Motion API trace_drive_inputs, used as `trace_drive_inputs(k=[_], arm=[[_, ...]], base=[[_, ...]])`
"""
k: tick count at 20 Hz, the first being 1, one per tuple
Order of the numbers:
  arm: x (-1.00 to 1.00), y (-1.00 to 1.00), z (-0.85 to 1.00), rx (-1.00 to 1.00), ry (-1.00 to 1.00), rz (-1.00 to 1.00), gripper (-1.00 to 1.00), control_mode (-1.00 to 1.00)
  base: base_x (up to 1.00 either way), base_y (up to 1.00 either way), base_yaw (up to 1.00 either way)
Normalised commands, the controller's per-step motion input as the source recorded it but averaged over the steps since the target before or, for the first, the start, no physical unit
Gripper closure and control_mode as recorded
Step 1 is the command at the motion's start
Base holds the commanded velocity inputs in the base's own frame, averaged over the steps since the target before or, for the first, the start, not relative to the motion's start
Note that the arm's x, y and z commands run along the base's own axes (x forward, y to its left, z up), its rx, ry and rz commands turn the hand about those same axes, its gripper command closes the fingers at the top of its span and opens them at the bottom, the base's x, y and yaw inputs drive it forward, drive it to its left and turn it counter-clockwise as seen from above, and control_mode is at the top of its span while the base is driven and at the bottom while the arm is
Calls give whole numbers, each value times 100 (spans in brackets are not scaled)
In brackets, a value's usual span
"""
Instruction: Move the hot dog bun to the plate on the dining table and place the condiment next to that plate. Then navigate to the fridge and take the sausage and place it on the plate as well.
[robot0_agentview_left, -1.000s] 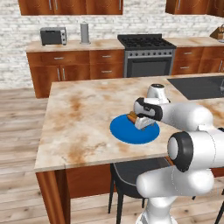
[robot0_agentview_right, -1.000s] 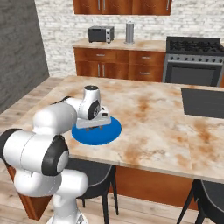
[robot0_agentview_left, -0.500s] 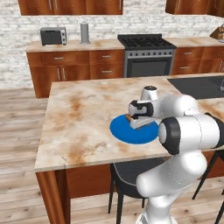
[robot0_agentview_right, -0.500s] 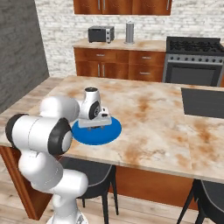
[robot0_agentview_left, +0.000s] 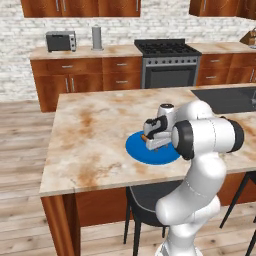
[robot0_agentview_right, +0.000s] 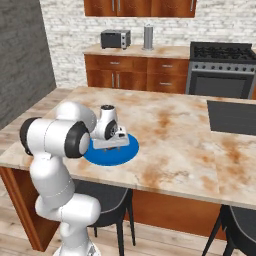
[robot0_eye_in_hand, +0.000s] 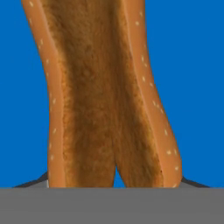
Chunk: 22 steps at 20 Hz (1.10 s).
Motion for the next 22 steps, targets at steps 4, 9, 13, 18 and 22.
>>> trace_drive_inputs(k=[4, 9, 13, 18, 22], arm=[[1, 0, -20, -1, 0, 0, 100, -100], [-7, 0, 2, -1, -1, 0, -100, -100], [-62, 12, 47, -3, -12, 0, -100, -100], [-60, 11, 70, -2, -11, 0, -100, -100], [-40, 0, 88, 0, -11, 0, -100, -100]], base=[[0, 0, 0], [0, 0, 0], [0, 0, 0], [0, 0, 0], [0, 0, 0]])
